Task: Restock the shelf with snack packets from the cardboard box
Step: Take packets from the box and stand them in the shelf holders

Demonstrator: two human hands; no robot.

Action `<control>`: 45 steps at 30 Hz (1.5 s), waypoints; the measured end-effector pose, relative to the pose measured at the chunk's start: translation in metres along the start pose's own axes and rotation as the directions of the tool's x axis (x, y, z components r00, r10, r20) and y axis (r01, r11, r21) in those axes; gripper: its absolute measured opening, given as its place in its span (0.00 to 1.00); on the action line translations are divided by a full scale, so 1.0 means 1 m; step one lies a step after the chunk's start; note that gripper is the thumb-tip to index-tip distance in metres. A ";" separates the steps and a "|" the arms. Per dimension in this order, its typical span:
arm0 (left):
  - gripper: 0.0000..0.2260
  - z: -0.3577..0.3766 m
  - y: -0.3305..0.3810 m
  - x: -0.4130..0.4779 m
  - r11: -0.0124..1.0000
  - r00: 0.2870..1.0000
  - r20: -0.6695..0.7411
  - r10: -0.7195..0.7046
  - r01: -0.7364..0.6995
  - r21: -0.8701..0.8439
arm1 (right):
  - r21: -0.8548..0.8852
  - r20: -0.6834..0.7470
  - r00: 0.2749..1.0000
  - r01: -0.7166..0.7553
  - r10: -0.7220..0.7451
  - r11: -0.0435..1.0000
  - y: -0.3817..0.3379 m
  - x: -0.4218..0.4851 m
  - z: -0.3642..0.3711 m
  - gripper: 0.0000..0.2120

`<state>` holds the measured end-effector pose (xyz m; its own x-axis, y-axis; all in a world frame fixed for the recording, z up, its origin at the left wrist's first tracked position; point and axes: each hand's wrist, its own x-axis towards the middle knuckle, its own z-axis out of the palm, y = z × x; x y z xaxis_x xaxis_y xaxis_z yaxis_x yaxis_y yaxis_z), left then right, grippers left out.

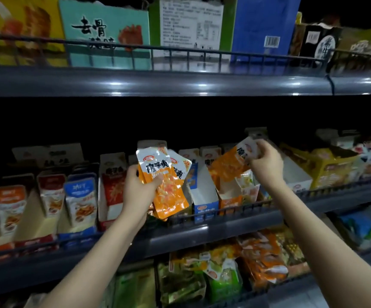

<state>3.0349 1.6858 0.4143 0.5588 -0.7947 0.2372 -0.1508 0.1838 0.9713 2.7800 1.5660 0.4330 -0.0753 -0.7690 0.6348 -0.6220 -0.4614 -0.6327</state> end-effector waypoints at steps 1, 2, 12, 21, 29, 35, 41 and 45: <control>0.22 0.005 -0.002 0.005 1.000 1.000 0.007 0.009 -0.009 0.008 | -0.051 0.040 0.999 0.017 -0.015 0.999 0.005 0.007 0.009 0.17; 0.21 0.008 -0.005 0.009 1.000 1.000 0.016 0.011 -0.011 0.012 | -0.101 0.092 0.996 0.018 -0.008 0.995 0.008 0.013 0.018 0.17; 0.18 0.016 -0.028 0.030 0.999 0.998 0.042 -0.042 0.043 -0.030 | -0.311 0.349 0.936 0.064 0.051 0.948 0.027 0.045 0.083 0.15; 0.16 0.018 -0.030 0.024 0.997 0.997 0.073 -0.040 0.045 -0.068 | -0.199 0.222 0.975 0.044 0.001 0.979 0.040 0.046 0.101 0.10; 0.17 0.020 -0.027 0.019 0.996 0.997 0.060 -0.049 0.054 -0.075 | 0.059 0.111 0.992 -0.071 0.064 0.996 0.039 0.044 0.101 0.11; 0.16 0.022 -0.019 0.018 0.992 0.996 0.084 -0.040 0.050 -0.114 | 0.337 0.103 0.988 -0.144 0.115 0.931 0.021 0.006 0.071 0.08; 0.17 0.050 -0.020 0.001 0.990 0.976 0.215 -0.016 0.045 -0.131 | 0.488 0.660 0.746 -0.515 0.087 0.705 -0.024 -0.053 0.049 0.20; 0.20 0.075 -0.016 -0.008 0.996 0.954 0.297 0.045 -0.021 -0.084 | 0.550 0.592 0.804 -0.451 0.052 0.703 -0.033 -0.054 0.046 0.17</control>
<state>2.9716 1.6458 0.3954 0.2837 -0.9217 0.2644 -0.0936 0.2478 0.9643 2.8401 1.6024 0.3990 0.3688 -0.9044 0.2148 0.0256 -0.2211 -0.9749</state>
